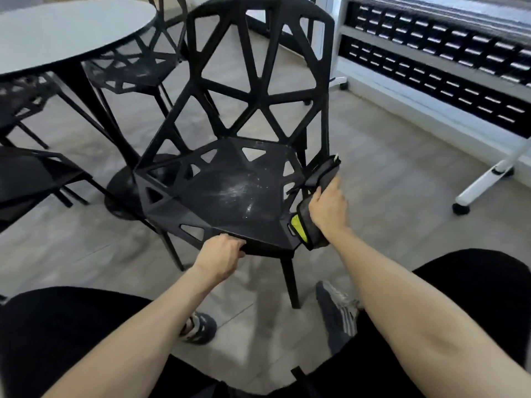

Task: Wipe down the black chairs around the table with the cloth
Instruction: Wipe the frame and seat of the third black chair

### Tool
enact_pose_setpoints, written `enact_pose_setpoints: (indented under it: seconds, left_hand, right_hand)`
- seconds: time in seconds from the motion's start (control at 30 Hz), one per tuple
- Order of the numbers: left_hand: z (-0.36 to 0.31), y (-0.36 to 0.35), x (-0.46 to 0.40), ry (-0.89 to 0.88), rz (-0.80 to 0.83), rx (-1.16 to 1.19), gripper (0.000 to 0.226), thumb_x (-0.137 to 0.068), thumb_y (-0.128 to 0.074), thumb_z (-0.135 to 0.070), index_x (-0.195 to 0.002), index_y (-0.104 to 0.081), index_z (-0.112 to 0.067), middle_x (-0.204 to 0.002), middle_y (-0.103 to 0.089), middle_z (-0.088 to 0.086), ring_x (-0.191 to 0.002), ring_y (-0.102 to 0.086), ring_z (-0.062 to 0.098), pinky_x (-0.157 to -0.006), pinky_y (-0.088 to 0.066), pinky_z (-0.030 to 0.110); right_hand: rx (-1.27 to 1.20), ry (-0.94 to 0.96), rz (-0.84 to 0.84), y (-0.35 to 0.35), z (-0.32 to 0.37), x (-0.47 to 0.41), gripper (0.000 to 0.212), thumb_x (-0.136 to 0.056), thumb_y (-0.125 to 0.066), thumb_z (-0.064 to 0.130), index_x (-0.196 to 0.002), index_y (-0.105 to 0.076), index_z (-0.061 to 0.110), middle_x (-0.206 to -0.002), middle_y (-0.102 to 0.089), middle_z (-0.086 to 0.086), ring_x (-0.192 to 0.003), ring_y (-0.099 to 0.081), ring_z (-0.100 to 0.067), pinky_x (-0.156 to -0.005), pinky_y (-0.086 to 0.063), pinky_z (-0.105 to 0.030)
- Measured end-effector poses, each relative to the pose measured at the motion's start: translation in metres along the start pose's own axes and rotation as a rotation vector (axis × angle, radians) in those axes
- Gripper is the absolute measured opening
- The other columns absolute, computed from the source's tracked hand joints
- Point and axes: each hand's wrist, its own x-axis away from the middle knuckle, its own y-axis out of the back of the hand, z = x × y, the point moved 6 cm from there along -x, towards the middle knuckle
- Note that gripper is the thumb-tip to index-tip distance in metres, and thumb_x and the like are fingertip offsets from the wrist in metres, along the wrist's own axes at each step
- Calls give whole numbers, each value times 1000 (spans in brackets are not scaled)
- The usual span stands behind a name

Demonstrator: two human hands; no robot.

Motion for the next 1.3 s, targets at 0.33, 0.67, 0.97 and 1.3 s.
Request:
enact_pose_setpoints:
  seconds: [0.33,0.67,0.97,1.3]
  left_hand:
    - [-96,14,44,-161,167,-120,31,-89,-64,-22,-120,-62,-19,-108,-77,7,-100,-74,33,-78,-54,38]
    - [-54,114,-6,-149,232,394,19,-97,-68,-46,-99,-81,-33,-87,-78,-19,-82,-70,-3,-84,-59,28]
    - [-3,203,-275,-95,-178,186,66,-99,-66,-38,-157,-48,-14,-156,-52,12,-147,-47,32,-119,-43,49]
    - [37,183,-395,88,-262,278,41,-116,-29,-44,-117,-56,-13,-124,-68,21,-116,-62,46,-96,-45,52]
  right_hand:
    - [157,26,104,25,-25,-22,35,-109,-49,33,-131,-43,7,-123,-65,-24,-109,-64,-49,-79,-45,-47]
    - [154,94,175,23,2,-67,61,-109,-51,44,-161,-34,16,-139,-57,-20,-122,-59,-45,-95,-52,-51]
    - [232,178,-13,15,12,-106,37,-107,-53,45,-118,-54,10,-99,-68,-13,-85,-67,-42,-60,-41,-40]
    - [224,215,-45,7,3,-111,33,-106,-52,45,-104,-49,12,-78,-61,-8,-66,-63,-39,-54,-40,-40]
